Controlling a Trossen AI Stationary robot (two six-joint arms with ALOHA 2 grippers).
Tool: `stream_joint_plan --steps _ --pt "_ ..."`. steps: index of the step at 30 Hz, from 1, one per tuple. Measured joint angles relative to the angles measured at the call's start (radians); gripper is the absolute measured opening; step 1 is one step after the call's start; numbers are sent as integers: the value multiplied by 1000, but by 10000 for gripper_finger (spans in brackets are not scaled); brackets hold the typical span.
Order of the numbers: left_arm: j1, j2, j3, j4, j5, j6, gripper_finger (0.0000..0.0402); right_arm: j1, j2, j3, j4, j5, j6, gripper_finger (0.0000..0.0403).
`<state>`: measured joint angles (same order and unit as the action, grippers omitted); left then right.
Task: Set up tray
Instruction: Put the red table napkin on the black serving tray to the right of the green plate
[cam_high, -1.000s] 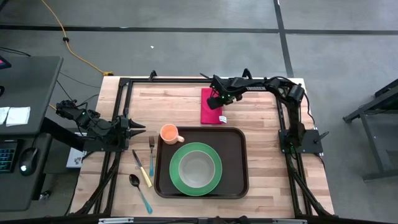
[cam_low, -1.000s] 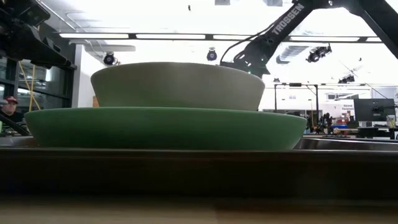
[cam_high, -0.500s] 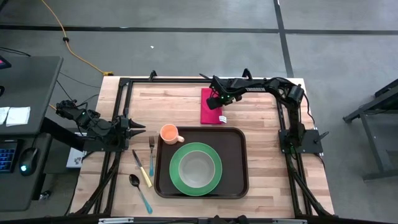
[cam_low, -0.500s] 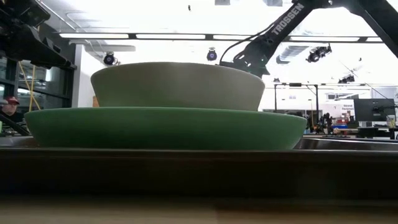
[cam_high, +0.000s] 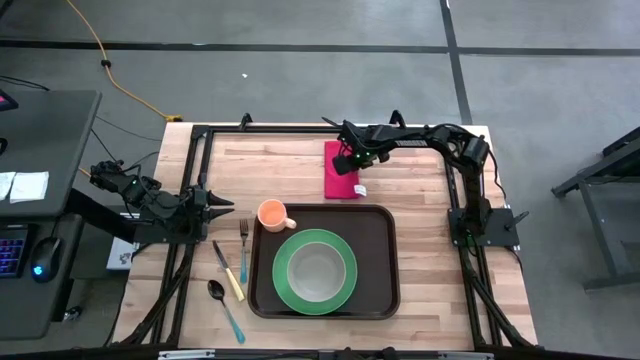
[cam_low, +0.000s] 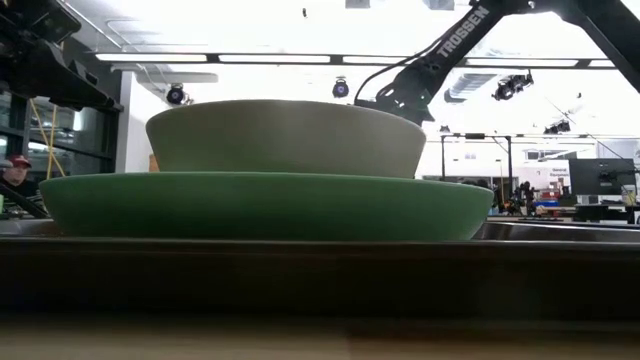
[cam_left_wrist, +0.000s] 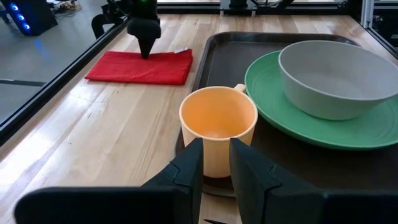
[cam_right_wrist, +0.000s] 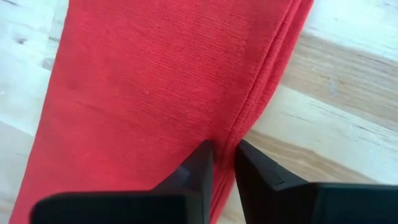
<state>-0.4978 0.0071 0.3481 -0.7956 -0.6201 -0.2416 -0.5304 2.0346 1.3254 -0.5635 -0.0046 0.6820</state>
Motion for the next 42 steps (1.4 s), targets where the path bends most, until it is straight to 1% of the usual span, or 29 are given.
stream_joint_plan --steps 8,17,23,28,34,42 --pt "0 0 0 0 0 0 108 0 0 0 6 5 17 5" --pt "0 0 0 0 0 -3 108 -11 0 0 0 -7 21 1" --pt "0 0 0 1 0 -3 108 -34 0 2 -21 -58 25 1" --pt "0 0 0 1 0 -3 108 -55 0 1 -28 -121 25 0" --pt "0 0 0 1 0 -3 108 -77 -2 10 -68 -149 24 0" --pt "0 0 0 2 0 -3 108 -112 3 39 -113 -243 -1 0"
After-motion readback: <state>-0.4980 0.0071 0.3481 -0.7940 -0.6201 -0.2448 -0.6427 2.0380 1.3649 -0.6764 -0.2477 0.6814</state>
